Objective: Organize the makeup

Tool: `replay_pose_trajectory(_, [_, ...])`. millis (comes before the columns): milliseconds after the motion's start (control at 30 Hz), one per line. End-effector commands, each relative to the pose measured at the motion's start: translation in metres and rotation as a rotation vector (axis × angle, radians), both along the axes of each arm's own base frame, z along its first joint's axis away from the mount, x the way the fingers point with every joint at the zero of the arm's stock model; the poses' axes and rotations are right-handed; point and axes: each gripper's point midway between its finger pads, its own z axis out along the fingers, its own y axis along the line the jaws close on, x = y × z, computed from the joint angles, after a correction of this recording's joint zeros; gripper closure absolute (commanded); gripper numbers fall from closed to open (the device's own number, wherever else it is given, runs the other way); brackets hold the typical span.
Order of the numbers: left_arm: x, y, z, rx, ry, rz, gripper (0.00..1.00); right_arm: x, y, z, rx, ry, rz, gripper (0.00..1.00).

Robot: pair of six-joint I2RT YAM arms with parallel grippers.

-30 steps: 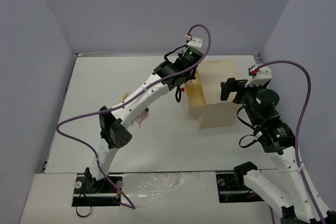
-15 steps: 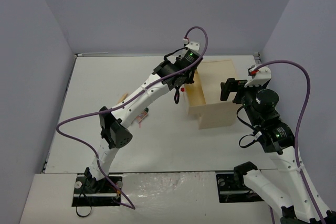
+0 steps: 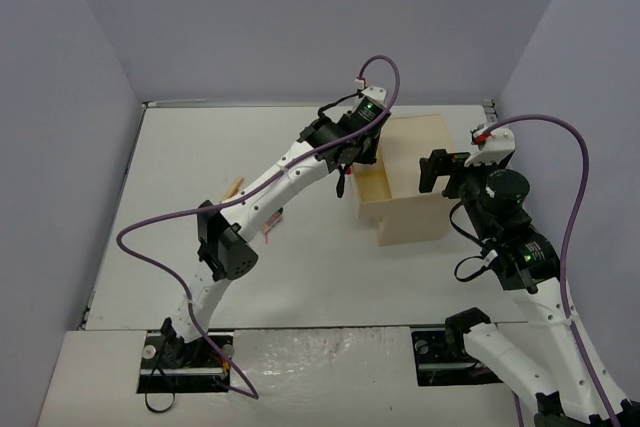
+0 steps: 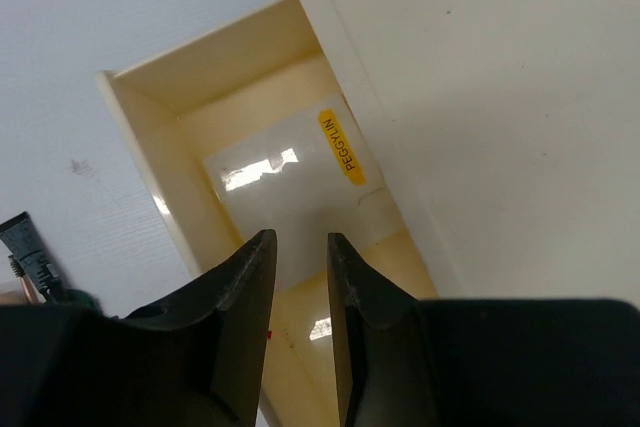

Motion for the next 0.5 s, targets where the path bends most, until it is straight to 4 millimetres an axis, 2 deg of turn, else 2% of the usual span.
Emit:
replay_pose_trajectory(0, [0.005,-0.004,0.043,-0.111,-0.061,0.009,0.73,0.004,-0.001,0.017,0.012,-0.068,-0.013,0.0])
replay_pose_trajectory(33, [0.005,-0.002,0.045,-0.109,-0.067,0.017,0.73,0.004,-0.001,0.018,0.013,-0.071,-0.014,0.0])
replay_pose_trajectory(200, [0.002,0.033,0.092,-0.103,-0.182,0.084,0.71,0.003,0.0,0.02,0.012,-0.077,-0.009,0.0])
replay_pose_trajectory(267, [-0.009,0.064,0.13,-0.098,-0.262,0.119,0.65,0.002,0.001,0.021,0.01,-0.077,-0.002,0.0])
replay_pose_trajectory(300, [-0.012,0.075,0.136,-0.087,-0.279,0.135,0.64,0.002,0.002,0.021,0.011,-0.078,0.003,0.0])
replay_pose_trajectory(400, [-0.024,0.115,0.142,-0.029,-0.301,0.182,0.57,0.0,0.003,0.024,0.014,-0.086,0.009,0.0])
replay_pose_trajectory(467, [-0.032,0.143,0.132,0.013,-0.289,0.218,0.52,0.0,0.003,0.025,0.014,-0.088,0.011,0.0])
